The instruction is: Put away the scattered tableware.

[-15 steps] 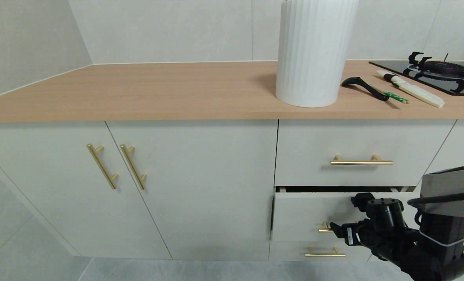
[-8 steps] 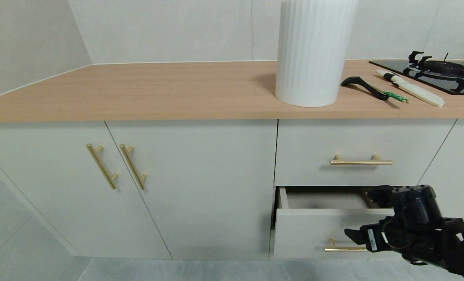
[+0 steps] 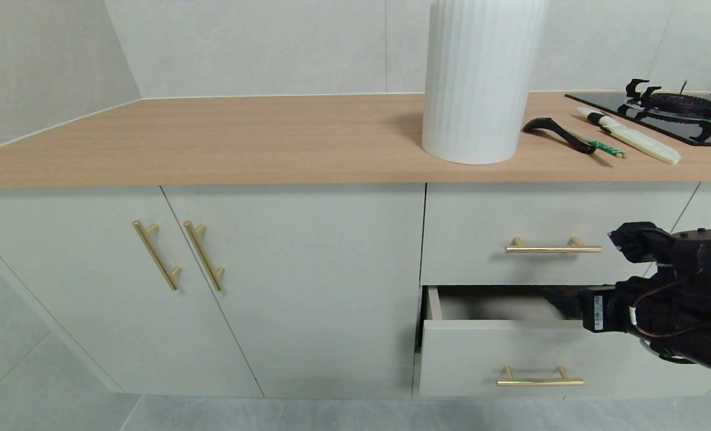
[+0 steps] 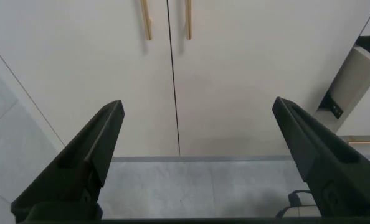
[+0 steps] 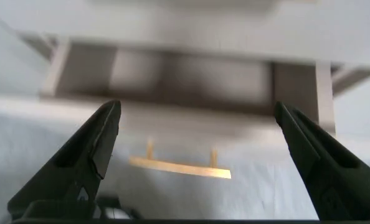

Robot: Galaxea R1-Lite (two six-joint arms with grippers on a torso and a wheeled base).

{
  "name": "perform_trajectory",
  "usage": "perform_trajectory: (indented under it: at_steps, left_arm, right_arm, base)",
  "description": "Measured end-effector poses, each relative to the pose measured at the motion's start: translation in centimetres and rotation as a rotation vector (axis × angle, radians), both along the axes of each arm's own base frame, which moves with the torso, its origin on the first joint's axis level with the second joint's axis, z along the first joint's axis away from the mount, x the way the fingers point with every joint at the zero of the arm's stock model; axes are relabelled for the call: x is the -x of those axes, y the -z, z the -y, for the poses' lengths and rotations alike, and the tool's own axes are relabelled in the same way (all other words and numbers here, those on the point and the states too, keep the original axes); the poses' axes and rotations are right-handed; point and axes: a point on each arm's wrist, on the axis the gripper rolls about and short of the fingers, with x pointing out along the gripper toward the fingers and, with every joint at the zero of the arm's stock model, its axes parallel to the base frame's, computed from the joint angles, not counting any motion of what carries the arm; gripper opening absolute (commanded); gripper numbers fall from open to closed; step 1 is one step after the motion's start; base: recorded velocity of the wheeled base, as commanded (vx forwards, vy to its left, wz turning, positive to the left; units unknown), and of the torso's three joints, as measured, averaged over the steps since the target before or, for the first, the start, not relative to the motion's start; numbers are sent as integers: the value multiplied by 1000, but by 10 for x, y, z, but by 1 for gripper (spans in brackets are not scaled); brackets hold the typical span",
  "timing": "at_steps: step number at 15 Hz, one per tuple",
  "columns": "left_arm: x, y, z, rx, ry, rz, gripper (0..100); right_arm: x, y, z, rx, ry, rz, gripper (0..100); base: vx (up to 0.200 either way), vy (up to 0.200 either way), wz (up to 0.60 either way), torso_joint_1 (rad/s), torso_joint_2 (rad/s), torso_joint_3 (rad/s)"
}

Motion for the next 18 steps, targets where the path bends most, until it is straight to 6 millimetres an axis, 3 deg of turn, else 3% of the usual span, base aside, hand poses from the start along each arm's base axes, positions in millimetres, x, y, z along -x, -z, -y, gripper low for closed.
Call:
perform_trajectory:
  at_steps: [6,10,18]
  left_arm:
    - [0,0,0,0,-1,0,100]
    - [0,0,0,0,-1,0,100]
    - [0,0,0,0,0,0,100]
  right_arm:
    - [-34,41,-7,-16,38,11,100]
    - [-40,67,-7,7,47,-60,100]
    - [-29,71,-4,59,35,-184,100]
  base:
    - [0,0,0,0,0,0]
    - [0,0,0,0,0,0]
    - [0,0,0,0,0,0]
